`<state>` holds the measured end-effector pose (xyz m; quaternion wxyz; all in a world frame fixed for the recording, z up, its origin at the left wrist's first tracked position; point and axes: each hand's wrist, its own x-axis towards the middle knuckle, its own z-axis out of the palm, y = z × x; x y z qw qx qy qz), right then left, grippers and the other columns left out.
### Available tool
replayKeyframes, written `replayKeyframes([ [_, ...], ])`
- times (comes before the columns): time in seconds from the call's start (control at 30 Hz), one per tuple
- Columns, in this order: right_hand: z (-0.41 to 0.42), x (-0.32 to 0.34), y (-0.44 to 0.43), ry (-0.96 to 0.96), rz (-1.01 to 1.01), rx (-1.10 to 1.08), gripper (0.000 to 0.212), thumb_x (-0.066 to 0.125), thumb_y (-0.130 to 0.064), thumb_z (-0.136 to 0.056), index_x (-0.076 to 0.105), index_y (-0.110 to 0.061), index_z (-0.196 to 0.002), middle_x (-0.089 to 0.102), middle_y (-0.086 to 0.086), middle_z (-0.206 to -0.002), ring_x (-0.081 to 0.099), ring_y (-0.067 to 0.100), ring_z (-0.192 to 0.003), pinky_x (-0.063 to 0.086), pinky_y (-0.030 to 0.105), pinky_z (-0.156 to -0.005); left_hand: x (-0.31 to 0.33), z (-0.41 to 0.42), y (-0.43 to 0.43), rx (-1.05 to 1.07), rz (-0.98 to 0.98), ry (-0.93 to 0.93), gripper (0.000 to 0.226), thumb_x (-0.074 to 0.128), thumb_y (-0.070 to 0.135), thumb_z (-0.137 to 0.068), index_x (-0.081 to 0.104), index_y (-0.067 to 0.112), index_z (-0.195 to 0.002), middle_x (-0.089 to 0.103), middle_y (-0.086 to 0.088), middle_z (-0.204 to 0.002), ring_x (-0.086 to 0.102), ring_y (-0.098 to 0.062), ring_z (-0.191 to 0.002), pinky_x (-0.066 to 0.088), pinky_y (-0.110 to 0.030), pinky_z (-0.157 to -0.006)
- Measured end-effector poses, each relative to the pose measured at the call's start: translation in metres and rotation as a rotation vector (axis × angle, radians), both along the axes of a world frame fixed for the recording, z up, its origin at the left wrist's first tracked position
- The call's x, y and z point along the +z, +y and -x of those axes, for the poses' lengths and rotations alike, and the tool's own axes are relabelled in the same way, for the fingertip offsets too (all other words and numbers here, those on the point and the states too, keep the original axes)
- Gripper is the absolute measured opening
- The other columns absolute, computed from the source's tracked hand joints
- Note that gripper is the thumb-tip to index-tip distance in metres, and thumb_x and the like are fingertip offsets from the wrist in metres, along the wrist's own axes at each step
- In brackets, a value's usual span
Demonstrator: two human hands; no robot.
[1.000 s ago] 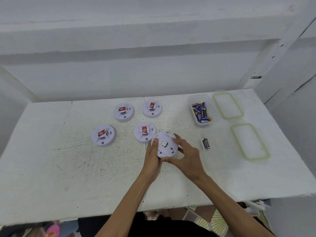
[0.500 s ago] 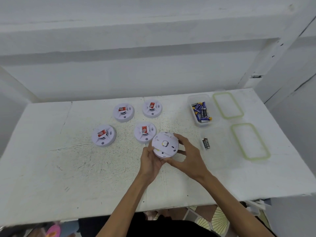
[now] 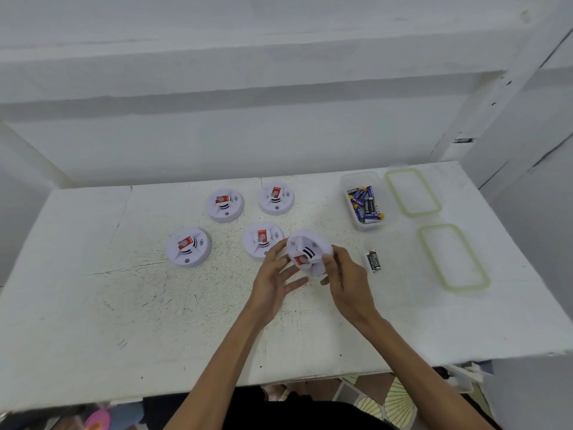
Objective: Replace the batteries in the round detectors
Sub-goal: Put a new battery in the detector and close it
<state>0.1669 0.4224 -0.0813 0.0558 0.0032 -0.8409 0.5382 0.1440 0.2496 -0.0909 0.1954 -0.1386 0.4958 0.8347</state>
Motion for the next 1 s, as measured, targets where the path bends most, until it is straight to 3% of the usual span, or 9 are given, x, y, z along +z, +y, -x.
replayKeyframes([
  [0.13,0.001,0.004,-0.002,-0.035,0.057,-0.032,0.034,0.039,-0.037,-0.103,0.057,-0.015,-0.123,0.072,-0.006,-0.096,0.068,0.01,-0.064,0.051,0.017,-0.053,-0.002,-0.002,0.005,0.0,0.02,0.036,0.052,0.065,0.003,-0.097,0.05,0.02,-0.144,0.069,-0.013,-0.133,0.067,-0.038,-0.122,0.055,-0.056,-0.101],
  [0.33,0.004,-0.003,-0.001,-0.134,0.081,-0.074,0.026,0.043,-0.036,-0.106,0.061,-0.022,-0.118,0.072,-0.008,-0.086,0.068,0.017,-0.071,0.057,0.046,-0.059,-0.011,-0.007,0.006,0.066,0.043,0.059,0.045,0.061,0.009,-0.102,0.051,0.023,-0.144,0.067,-0.01,-0.138,0.066,-0.033,-0.124,0.059,-0.05,-0.095],
  [0.43,0.005,-0.001,-0.001,-0.223,0.178,-0.071,0.018,0.05,-0.032,-0.103,0.062,-0.024,-0.115,0.073,-0.01,-0.094,0.069,0.013,-0.082,0.06,0.038,-0.065,-0.014,-0.004,0.006,0.171,0.058,0.008,0.043,0.064,0.014,-0.101,0.054,0.023,-0.142,0.066,-0.012,-0.137,0.068,-0.03,-0.117,0.057,-0.042,-0.086],
  [0.53,0.007,0.003,-0.004,-0.241,0.2,-0.083,0.023,0.054,-0.037,-0.101,0.061,-0.024,-0.119,0.071,-0.009,-0.102,0.069,0.011,-0.089,0.059,0.028,-0.065,-0.014,0.002,0.004,0.235,0.047,-0.042,0.037,0.07,0.011,-0.097,0.058,0.008,-0.132,0.065,-0.025,-0.133,0.067,-0.032,-0.107,0.053,-0.045,-0.087],
  [0.67,0.013,0.005,-0.008,-0.271,0.2,-0.065,0.026,0.054,-0.04,-0.1,0.062,-0.021,-0.116,0.072,-0.007,-0.095,0.069,0.006,-0.076,0.055,0.021,-0.062,-0.012,0.008,0.002,0.246,0.045,-0.004,0.034,0.064,0.007,-0.099,0.06,-0.009,-0.13,0.07,-0.025,-0.126,0.072,-0.031,-0.104,0.063,-0.036,-0.084],
  [0.87,0.019,0.007,-0.012,-0.292,0.149,0.006,0.034,0.051,-0.046,-0.099,0.066,-0.016,-0.104,0.072,0.0,-0.086,0.069,0.013,-0.07,0.052,0.018,-0.056,-0.009,0.012,0.009,0.257,0.076,0.02,0.028,0.069,0.015,-0.097,0.067,0.003,-0.122,0.071,-0.021,-0.126,0.072,-0.034,-0.111,0.061,-0.047,-0.095],
  [1.0,0.02,0.006,-0.013,-0.3,0.194,-0.056,0.033,0.052,-0.042,-0.101,0.066,-0.013,-0.096,0.071,0.001,-0.08,0.068,0.013,-0.064,0.053,0.02,-0.055,-0.009,0.012,0.011,0.264,-0.028,0.04,0.052,0.071,0.033,-0.09,0.062,0.005,-0.132,0.065,-0.028,-0.133,0.063,-0.046,-0.123,0.05,-0.062,-0.105],
])
